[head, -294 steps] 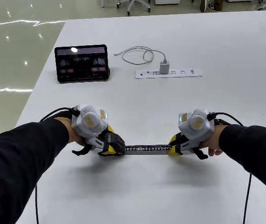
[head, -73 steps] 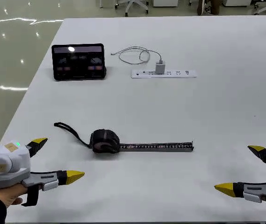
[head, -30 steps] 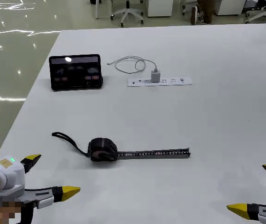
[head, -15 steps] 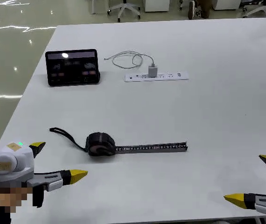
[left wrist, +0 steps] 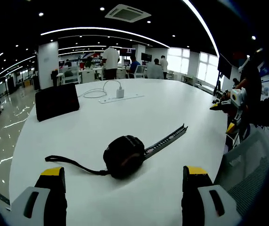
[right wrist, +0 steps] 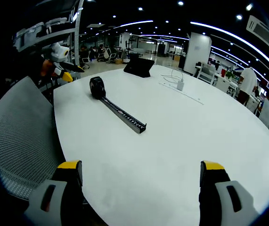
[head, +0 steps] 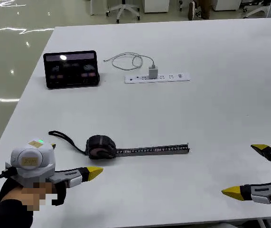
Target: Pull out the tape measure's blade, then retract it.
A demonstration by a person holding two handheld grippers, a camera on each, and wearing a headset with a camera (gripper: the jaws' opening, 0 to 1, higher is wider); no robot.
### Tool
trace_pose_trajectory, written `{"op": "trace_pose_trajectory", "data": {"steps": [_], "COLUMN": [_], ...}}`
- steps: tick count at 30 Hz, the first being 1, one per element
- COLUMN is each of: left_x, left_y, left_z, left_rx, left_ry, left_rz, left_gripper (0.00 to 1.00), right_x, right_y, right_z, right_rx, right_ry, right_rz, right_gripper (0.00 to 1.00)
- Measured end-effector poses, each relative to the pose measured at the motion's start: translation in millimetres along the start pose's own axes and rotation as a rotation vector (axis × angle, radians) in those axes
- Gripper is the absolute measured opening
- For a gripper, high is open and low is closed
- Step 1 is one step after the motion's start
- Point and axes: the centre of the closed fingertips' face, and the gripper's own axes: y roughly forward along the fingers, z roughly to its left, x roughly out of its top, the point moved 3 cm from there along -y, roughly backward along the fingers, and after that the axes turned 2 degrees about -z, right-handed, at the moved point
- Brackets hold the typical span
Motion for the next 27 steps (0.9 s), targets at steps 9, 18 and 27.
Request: {"op": "trace_pose_trajectory", "data": {"steps": [9, 18, 27], "left_x": [14.4, 11.3, 6.1], "left_y": [16.0, 41.0, 63.7], "left_z": [-5.4, -10.7, -4.1], "left_rx": [0.072, 0.141, 0.181], "left_ry": [-0.006, -0.005, -0.095], "left_rz": [-0.019, -0.040, -0.066], "left_gripper": [1.00, 1.00, 1.00], "right_x": [12.0, 27.9, 30.3], "right_y": [14.7, 34.6, 58.1], "right_z": [-0.1, -0.2, -5.5], "right_rx": [0.067, 0.132, 0.219], "right_ry": [-0.096, -0.157, -0.208], "right_rz": [0.033, 0.056, 0.121], "right_gripper": [1.00, 0.99, 0.97]}}
